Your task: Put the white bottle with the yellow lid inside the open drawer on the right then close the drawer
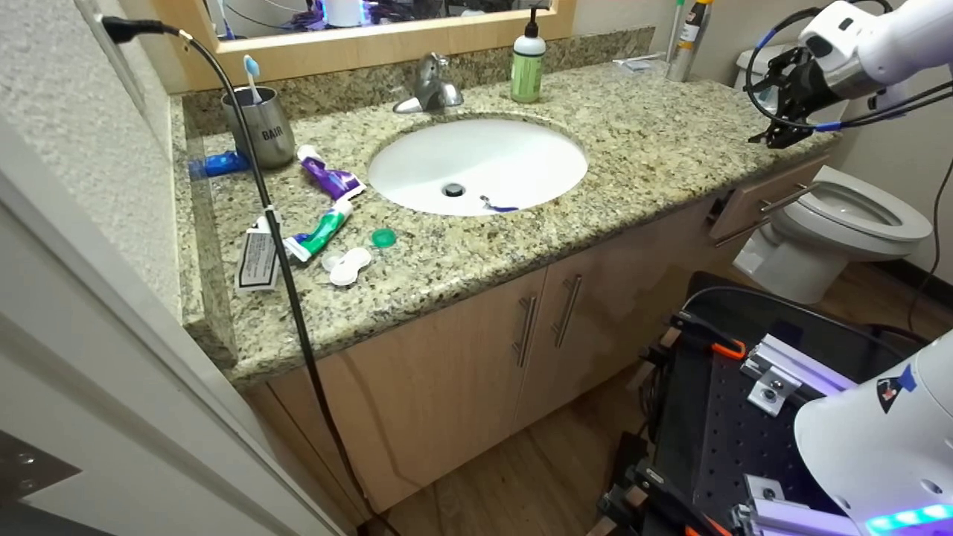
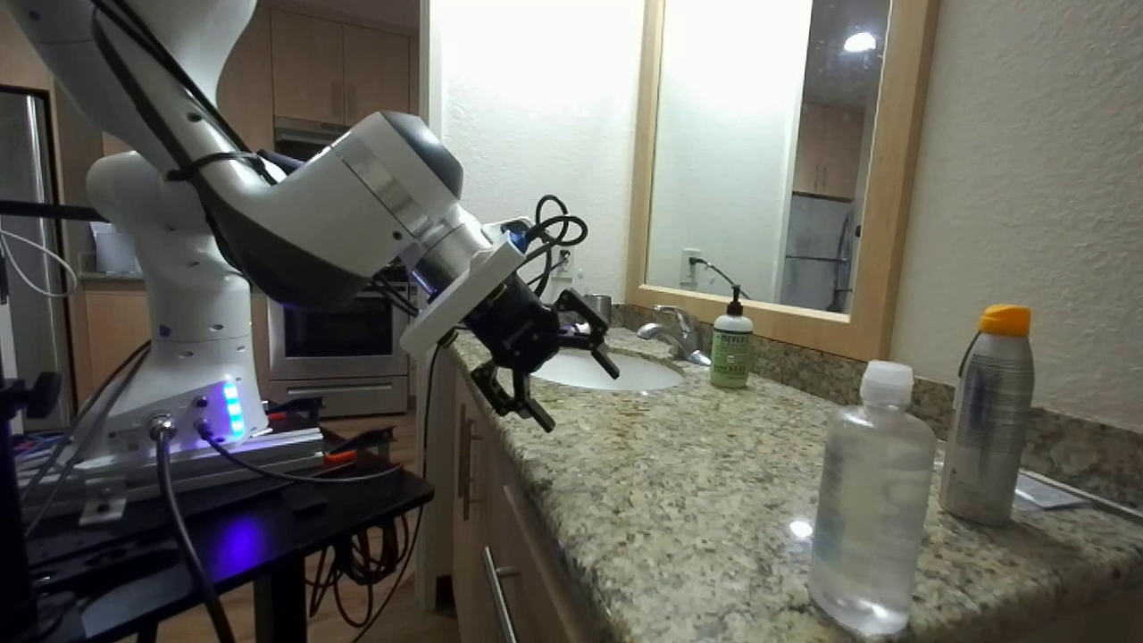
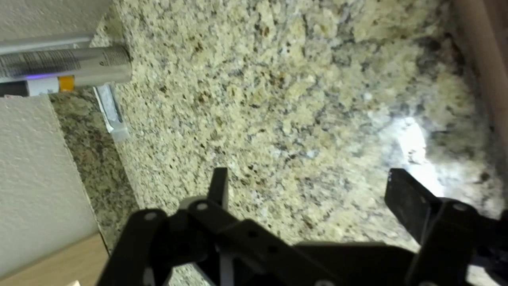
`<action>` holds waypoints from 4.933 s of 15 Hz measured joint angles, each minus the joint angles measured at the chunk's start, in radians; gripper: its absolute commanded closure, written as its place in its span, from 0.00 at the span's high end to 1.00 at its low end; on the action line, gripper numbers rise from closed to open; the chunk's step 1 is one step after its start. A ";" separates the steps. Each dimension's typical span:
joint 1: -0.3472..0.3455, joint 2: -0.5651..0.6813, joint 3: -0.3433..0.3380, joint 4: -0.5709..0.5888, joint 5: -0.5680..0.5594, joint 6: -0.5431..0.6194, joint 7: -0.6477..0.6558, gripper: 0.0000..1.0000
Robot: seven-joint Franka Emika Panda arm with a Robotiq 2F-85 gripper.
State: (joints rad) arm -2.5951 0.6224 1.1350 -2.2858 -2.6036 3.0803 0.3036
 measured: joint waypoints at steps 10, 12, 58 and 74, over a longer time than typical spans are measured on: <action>-0.001 -0.223 -0.152 0.014 -0.002 0.108 0.052 1.00; 0.004 -0.266 -0.202 -0.016 -0.002 0.107 0.031 1.00; -0.050 -0.342 0.014 0.096 0.016 0.244 0.376 1.00; 0.026 -0.348 -0.057 0.077 0.284 0.284 0.753 1.00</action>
State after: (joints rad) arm -2.5690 0.2746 1.0781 -2.2085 -2.3192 3.3645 1.0568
